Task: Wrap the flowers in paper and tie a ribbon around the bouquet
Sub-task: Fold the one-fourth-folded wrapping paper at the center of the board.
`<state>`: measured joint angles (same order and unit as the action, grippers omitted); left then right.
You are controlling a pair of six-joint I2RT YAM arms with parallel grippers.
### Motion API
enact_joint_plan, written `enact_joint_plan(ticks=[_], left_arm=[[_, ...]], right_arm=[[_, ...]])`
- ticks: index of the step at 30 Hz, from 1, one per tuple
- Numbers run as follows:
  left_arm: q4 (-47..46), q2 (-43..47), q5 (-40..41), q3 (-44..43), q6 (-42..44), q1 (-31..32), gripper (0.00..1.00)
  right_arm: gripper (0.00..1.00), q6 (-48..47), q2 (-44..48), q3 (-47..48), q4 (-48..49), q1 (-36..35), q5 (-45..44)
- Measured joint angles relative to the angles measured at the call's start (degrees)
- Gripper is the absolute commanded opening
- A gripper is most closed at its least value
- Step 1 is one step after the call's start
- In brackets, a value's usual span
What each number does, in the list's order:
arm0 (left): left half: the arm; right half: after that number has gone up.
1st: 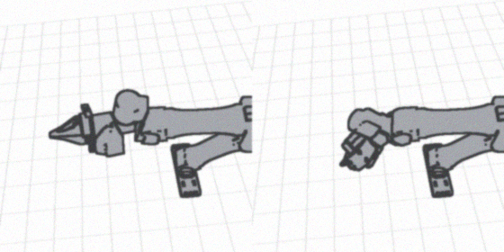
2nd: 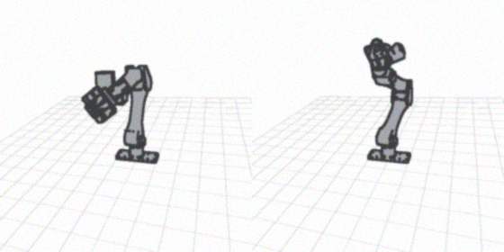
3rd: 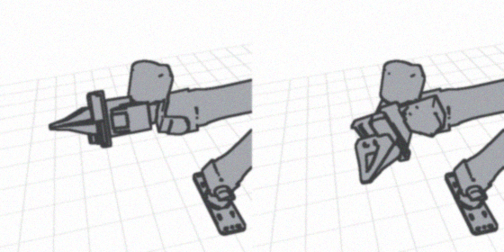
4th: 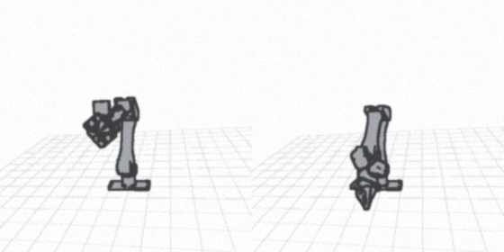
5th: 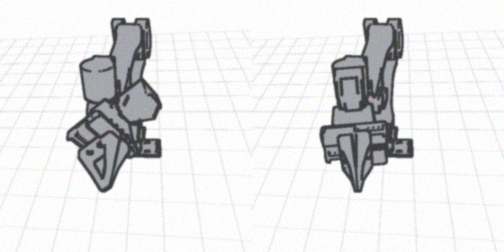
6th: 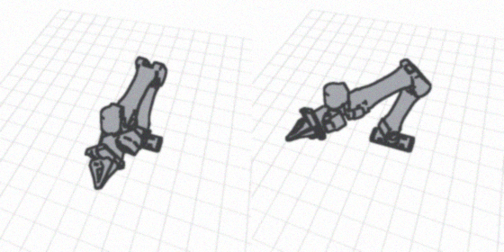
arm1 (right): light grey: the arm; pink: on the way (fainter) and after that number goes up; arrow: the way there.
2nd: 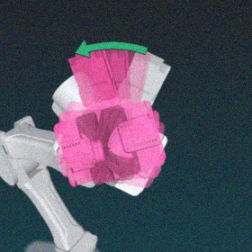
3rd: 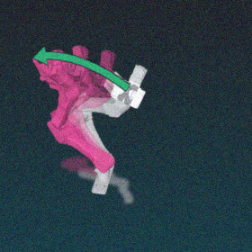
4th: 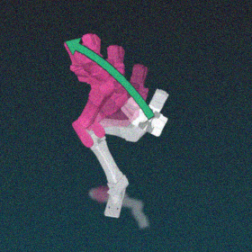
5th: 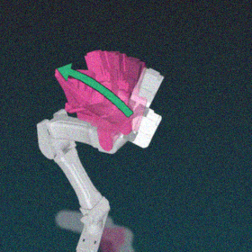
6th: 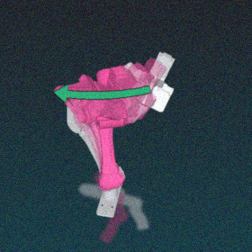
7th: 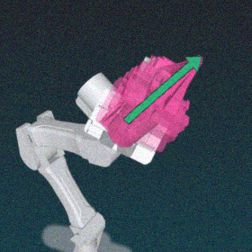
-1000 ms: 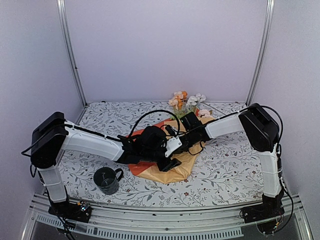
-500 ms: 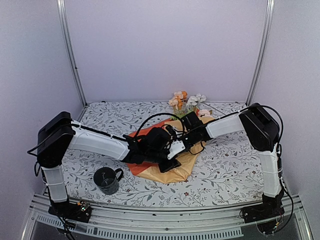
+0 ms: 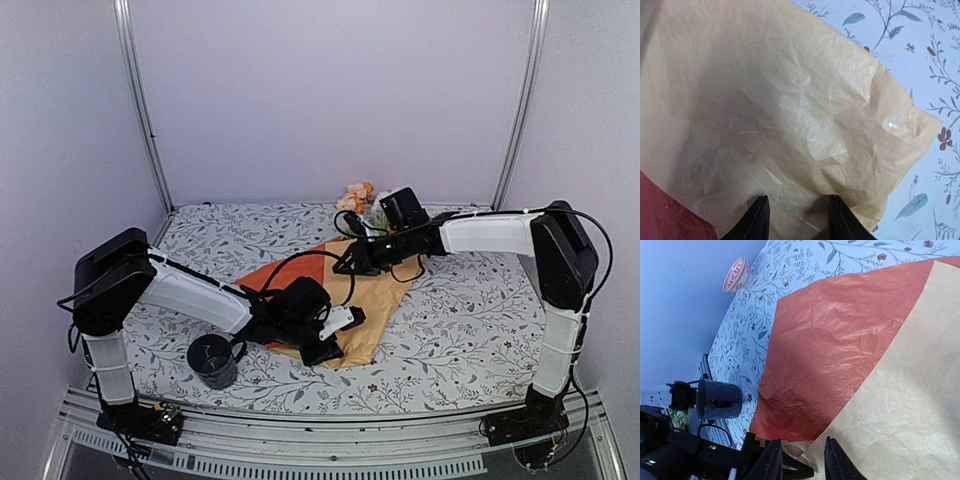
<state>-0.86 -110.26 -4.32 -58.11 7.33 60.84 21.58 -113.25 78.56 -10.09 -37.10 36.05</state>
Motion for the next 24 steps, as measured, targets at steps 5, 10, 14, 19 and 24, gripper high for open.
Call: enact_joint_plan(ticks=[5,10,14,19,24], left_arm=[[-1.9,0.2,-0.3,1.1,-0.5,0.0,0.40],[-3.6,0.4,-1.6,2.2,-1.1,0.0,0.40],[-4.1,0.4,-2.8,2.5,-1.4,-0.1,0.40],[-4.5,0.4,-3.2,2.7,-1.4,-0.1,0.40],[-4.6,0.4,-3.3,2.7,-1.6,-0.1,0.40]], right_arm=[[0.53,0.8,11.0,-2.7,-3.4,1.5,-3.8],[0.78,4.5,25.0,-16.4,-4.6,4.5,-6.2],[0.99,10.7,30.1,-30.4,0.3,4.0,-5.2],[0.83,20.2,26.1,-41.3,8.3,-2.5,-3.4],[0.62,26.7,22.6,-43.2,18.4,-5.7,-1.9]])
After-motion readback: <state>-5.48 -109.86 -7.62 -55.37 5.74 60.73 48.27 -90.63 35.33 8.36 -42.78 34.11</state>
